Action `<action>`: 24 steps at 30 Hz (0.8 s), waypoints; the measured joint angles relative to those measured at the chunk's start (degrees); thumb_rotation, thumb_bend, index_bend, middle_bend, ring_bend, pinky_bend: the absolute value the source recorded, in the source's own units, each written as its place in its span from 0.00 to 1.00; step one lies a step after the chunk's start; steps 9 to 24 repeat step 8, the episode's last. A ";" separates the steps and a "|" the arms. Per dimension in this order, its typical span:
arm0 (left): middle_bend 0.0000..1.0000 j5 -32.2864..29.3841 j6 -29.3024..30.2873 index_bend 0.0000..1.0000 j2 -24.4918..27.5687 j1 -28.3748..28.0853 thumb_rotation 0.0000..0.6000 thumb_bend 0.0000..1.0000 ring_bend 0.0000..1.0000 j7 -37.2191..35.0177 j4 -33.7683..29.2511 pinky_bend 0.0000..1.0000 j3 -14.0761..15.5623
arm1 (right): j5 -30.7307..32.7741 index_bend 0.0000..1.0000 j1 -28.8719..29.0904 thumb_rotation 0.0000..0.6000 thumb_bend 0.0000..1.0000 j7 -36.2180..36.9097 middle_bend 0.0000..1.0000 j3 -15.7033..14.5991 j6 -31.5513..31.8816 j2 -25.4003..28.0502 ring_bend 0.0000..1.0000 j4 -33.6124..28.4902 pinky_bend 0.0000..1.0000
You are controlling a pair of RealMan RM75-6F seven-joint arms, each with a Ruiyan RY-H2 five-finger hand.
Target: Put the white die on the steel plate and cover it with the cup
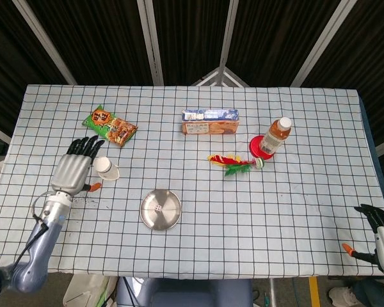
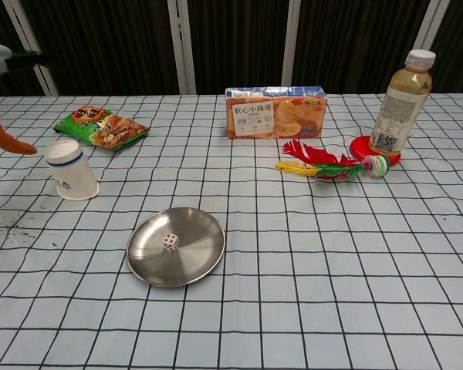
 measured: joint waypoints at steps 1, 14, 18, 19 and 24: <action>0.02 3.96 3.81 0.12 0.48 2.63 1.00 0.24 0.00 -0.85 -0.86 0.05 1.49 | -0.16 0.22 -0.01 1.00 0.10 -0.06 0.19 -0.02 0.12 0.00 0.13 -0.07 0.00; 0.05 14.32 19.56 0.19 -0.68 19.27 1.00 0.27 0.00 -7.39 2.55 0.07 9.83 | -1.67 0.22 -0.17 1.00 0.10 -1.34 0.19 0.01 1.80 -0.11 0.13 -1.09 0.00; 0.05 14.32 19.56 0.19 -0.68 19.27 1.00 0.27 0.00 -7.39 2.55 0.07 9.83 | -1.67 0.22 -0.17 1.00 0.10 -1.34 0.19 0.01 1.80 -0.11 0.13 -1.09 0.00; 0.05 14.32 19.56 0.19 -0.68 19.27 1.00 0.27 0.00 -7.39 2.55 0.07 9.83 | -1.67 0.22 -0.17 1.00 0.10 -1.34 0.19 0.01 1.80 -0.11 0.13 -1.09 0.00; 0.05 14.32 19.56 0.19 -0.68 19.27 1.00 0.27 0.00 -7.39 2.55 0.07 9.83 | -1.67 0.22 -0.17 1.00 0.10 -1.34 0.19 0.01 1.80 -0.11 0.13 -1.09 0.00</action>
